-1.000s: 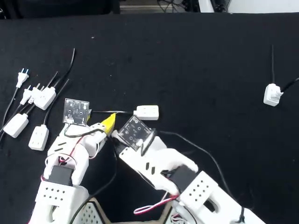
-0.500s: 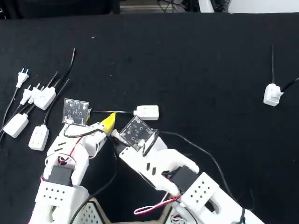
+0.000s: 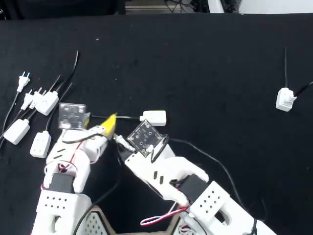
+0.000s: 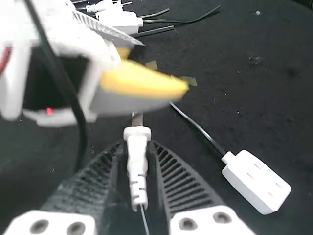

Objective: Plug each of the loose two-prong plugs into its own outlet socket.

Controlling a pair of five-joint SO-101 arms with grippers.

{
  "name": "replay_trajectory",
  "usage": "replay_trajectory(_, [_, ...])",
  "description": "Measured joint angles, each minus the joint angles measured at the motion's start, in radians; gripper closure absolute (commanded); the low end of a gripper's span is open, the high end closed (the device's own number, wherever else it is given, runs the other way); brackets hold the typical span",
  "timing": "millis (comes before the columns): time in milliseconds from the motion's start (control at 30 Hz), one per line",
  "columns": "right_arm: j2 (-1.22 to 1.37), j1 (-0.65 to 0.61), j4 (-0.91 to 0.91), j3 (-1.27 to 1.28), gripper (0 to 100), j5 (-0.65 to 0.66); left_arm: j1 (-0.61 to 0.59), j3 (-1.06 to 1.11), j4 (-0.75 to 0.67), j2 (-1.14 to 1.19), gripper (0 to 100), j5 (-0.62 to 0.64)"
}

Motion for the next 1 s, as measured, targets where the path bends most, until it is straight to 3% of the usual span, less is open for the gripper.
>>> replay_trajectory(200, [0.012,0.094,0.08,-0.026,98.8,0.0,-0.118,-0.057,0.038,0.0,74,0.118])
replay_trajectory(533, [0.37,0.224,0.153,-0.256,98.8,-0.009,-0.133,-0.115,0.078,0.08,74,0.095])
replay_trajectory(800, [0.657,0.258,0.222,-0.414,98.8,-0.012,-0.135,-0.364,0.075,0.565,74,0.092])
replay_trajectory(1000, [0.812,0.262,0.222,-0.482,98.8,-0.012,-0.135,-0.522,-0.061,0.993,74,0.135])
